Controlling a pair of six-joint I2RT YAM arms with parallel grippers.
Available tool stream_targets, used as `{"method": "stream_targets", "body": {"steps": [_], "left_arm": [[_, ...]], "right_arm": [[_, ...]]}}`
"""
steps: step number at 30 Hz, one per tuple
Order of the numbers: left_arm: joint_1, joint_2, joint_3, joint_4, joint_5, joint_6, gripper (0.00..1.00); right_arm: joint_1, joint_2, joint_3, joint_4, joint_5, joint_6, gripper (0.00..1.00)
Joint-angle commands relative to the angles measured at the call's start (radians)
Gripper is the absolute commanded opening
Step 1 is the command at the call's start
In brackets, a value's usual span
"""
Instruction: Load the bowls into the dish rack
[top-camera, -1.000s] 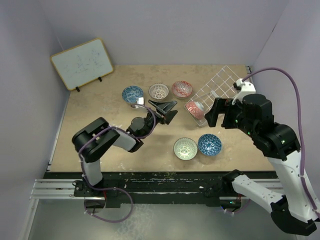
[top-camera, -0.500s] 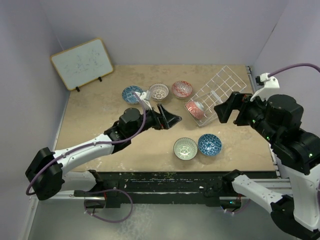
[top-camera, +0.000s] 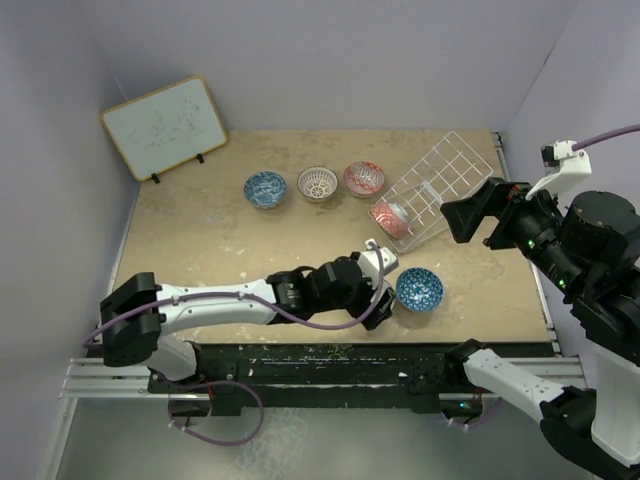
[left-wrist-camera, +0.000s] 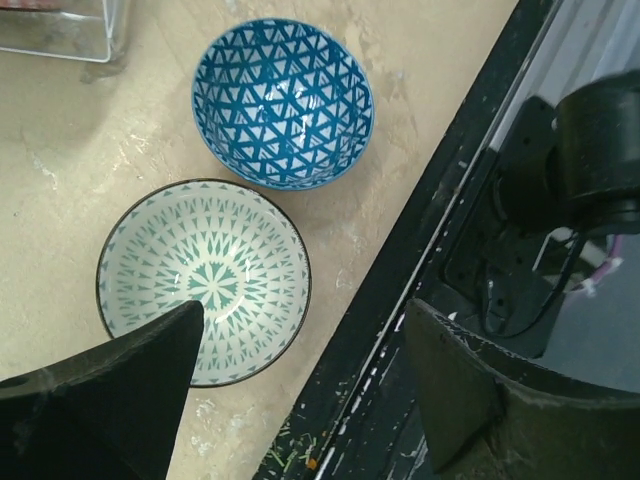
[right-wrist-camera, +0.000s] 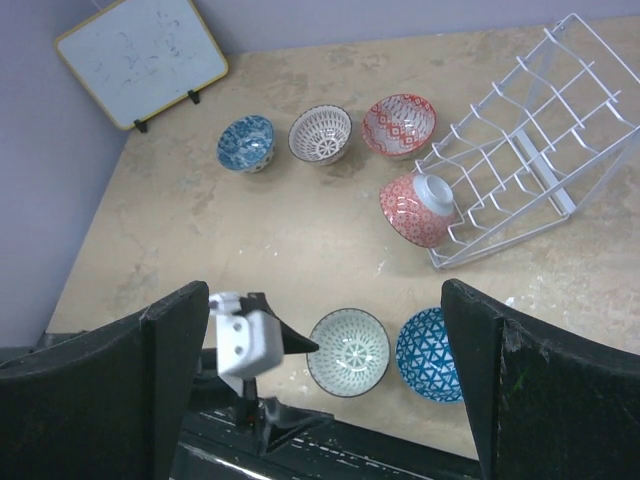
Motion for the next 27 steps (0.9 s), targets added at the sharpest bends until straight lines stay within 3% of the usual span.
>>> {"method": "stream_targets", "body": {"steps": [1, 7, 19, 27], "left_arm": [[-0.069, 0.083, 0.088, -0.024, -0.09, 0.171, 0.83], [-0.124, 0.19, 0.126, -0.021, -0.167, 0.233, 0.81], [-0.126, 0.321, 0.165, 0.018, -0.212, 0.324, 0.77], [-0.126, 0.312, 0.15, 0.019, -0.21, 0.322, 0.58]], "right_arm": [[-0.003, 0.005, 0.022, -0.005, 0.005, -0.011, 1.0], [-0.003, -0.002, 0.019, -0.009, 0.013, -0.009, 1.0], [-0.003, 0.003, 0.011, 0.0, 0.024, -0.019, 1.0], [-0.003, 0.007, 0.009, 0.005, 0.037, -0.019, 1.0]]}}
